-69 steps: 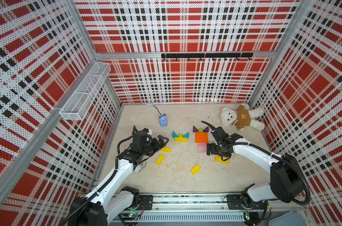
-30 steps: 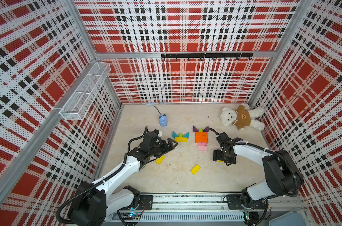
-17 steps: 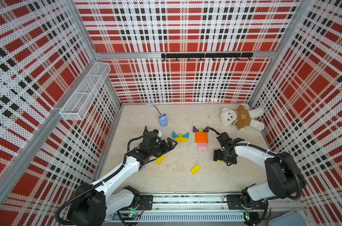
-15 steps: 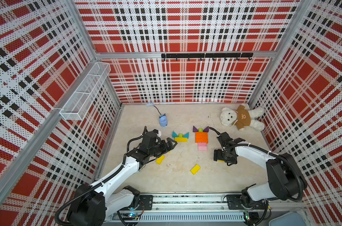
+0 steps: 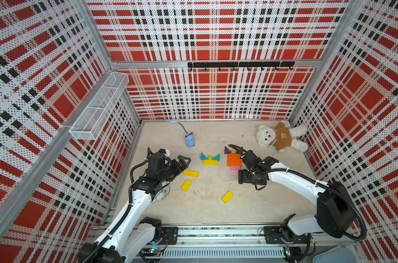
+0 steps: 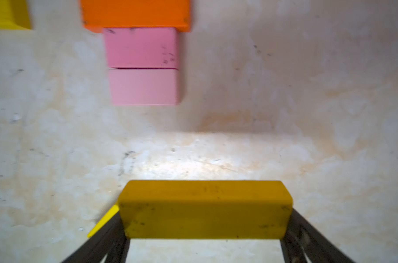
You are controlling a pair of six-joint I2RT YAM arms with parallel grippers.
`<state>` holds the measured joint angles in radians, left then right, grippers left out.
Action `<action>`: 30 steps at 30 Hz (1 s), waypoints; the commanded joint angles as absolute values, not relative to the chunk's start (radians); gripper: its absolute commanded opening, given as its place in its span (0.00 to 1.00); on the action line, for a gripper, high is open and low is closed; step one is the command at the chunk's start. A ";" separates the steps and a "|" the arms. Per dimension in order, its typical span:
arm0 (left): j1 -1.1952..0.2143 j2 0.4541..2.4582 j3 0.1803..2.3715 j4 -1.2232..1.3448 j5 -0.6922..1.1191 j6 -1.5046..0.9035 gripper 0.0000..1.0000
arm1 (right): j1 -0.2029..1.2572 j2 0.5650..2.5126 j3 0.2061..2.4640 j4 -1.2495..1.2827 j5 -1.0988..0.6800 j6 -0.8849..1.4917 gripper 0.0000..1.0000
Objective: Assemble a carrot with building blocks
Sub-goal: Pick up the building block from the center of the board, then assemble the building block at the center of the board.
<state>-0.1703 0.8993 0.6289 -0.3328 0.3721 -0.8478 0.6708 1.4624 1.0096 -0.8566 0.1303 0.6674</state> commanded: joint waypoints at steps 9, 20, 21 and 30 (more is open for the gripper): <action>-0.013 0.788 0.660 -0.515 0.370 -0.730 0.99 | 0.868 1.749 1.286 -0.819 0.179 0.794 0.85; -0.003 0.809 0.661 -0.533 0.396 -0.702 0.99 | 0.890 2.009 1.542 -0.830 0.178 0.837 0.84; -0.003 0.810 0.661 -0.529 0.400 -0.704 1.00 | 0.891 2.035 1.570 -0.836 0.198 0.837 0.84; -0.003 0.825 0.652 -0.508 0.439 -0.717 1.00 | 0.880 2.196 1.761 -0.873 0.189 0.815 0.86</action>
